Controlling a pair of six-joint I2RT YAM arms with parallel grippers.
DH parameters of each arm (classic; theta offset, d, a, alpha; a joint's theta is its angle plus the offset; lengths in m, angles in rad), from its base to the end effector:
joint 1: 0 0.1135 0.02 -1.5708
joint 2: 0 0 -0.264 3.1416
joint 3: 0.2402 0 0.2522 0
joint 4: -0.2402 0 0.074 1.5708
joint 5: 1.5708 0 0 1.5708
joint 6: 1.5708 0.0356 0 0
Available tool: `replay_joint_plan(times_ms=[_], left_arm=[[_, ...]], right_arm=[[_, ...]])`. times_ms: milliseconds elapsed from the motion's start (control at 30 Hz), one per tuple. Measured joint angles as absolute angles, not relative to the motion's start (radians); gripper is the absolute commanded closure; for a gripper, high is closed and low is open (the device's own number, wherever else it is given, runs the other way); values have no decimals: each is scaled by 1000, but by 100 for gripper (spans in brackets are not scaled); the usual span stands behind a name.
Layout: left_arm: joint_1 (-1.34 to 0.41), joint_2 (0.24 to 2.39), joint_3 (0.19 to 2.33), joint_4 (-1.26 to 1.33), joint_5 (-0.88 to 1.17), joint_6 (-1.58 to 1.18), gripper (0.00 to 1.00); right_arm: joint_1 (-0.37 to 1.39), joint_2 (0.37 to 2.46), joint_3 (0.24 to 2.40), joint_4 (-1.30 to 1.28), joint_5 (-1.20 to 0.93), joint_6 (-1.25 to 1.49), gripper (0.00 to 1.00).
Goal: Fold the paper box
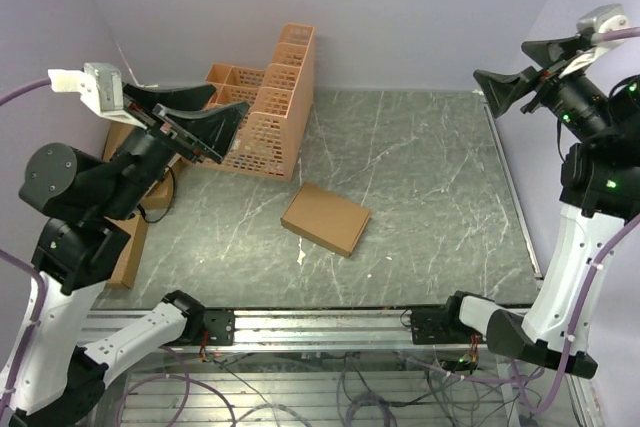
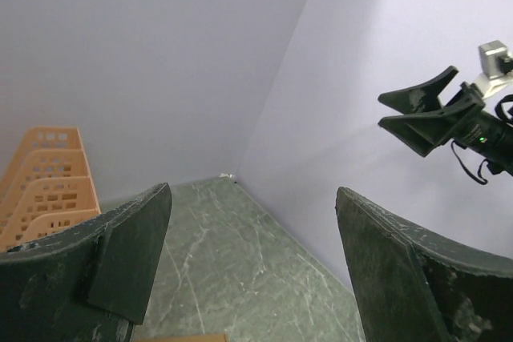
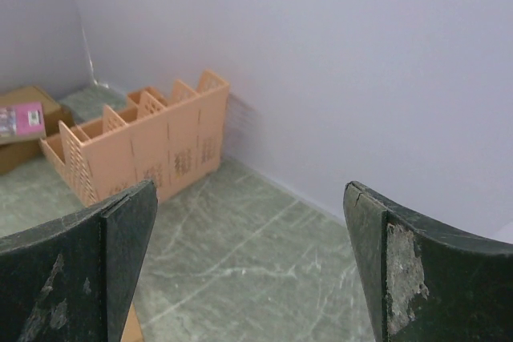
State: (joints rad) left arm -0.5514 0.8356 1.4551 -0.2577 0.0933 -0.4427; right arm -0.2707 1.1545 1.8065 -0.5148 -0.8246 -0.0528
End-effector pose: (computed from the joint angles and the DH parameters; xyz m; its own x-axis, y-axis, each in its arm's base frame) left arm 0.0919 -0.0604 0.5391 0.0172 -0.5113 -0.8592 0.6675 0.6456 -0.3708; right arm 0.1696 -0.0199 0.5647 0.1590 -0.0813 -0.9839 -0.5117 0.8455 -0.1526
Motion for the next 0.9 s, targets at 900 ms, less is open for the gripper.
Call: replay_joint_plan(times_ms=[900], left_arm=[[-551,973,1563,-453,94,-397,7]], right_arm=[[-294,1115,1787,-515,-578,187,0]])
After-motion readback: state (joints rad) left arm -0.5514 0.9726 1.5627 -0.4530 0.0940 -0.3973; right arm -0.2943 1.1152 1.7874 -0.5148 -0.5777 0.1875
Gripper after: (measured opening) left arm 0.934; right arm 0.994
